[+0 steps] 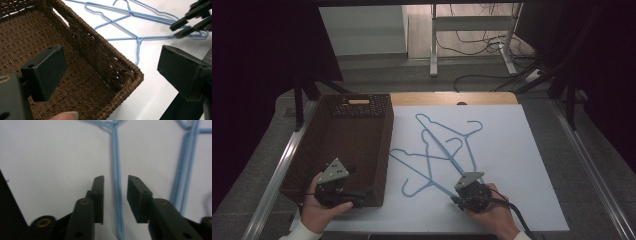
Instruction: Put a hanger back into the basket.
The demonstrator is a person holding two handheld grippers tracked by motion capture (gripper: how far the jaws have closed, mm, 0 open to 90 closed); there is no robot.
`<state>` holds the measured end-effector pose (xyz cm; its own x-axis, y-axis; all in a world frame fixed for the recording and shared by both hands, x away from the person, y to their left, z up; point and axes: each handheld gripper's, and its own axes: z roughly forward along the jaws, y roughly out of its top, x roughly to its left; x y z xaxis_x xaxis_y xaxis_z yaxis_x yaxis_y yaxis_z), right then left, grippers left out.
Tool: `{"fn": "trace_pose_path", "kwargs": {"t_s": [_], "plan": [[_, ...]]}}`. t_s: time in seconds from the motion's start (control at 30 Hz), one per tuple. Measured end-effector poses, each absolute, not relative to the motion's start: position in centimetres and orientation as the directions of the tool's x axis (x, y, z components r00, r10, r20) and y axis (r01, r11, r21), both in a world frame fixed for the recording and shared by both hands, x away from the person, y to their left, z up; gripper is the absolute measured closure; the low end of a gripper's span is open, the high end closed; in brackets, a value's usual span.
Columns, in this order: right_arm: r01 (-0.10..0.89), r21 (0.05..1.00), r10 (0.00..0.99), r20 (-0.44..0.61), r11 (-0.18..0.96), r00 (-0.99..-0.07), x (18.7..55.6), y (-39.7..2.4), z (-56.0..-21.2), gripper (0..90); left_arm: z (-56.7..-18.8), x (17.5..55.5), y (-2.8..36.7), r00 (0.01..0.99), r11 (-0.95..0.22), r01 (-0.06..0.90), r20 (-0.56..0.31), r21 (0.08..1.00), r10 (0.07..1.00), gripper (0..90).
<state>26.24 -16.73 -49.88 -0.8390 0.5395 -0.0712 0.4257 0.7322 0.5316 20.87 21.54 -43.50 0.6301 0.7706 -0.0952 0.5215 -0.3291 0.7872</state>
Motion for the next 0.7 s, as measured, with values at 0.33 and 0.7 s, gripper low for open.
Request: {"fn": "trace_pose_path", "kwargs": {"t_s": [0.33,0.7], "plan": [[0.441,0.476,0.541,-0.089,0.761,-0.836,27.12,-15.82,-50.72,82.1,-43.57,20.91,21.61,0.63,-0.329,0.523,-0.096,0.786,0.771,8.9],[0.455,0.498,0.565,-0.089,0.738,-0.82,26.89,-15.77,-49.97,87.1,-43.57,20.89,21.65,0.63,-0.331,0.521,-0.093,0.787,0.771,8.9]]}}
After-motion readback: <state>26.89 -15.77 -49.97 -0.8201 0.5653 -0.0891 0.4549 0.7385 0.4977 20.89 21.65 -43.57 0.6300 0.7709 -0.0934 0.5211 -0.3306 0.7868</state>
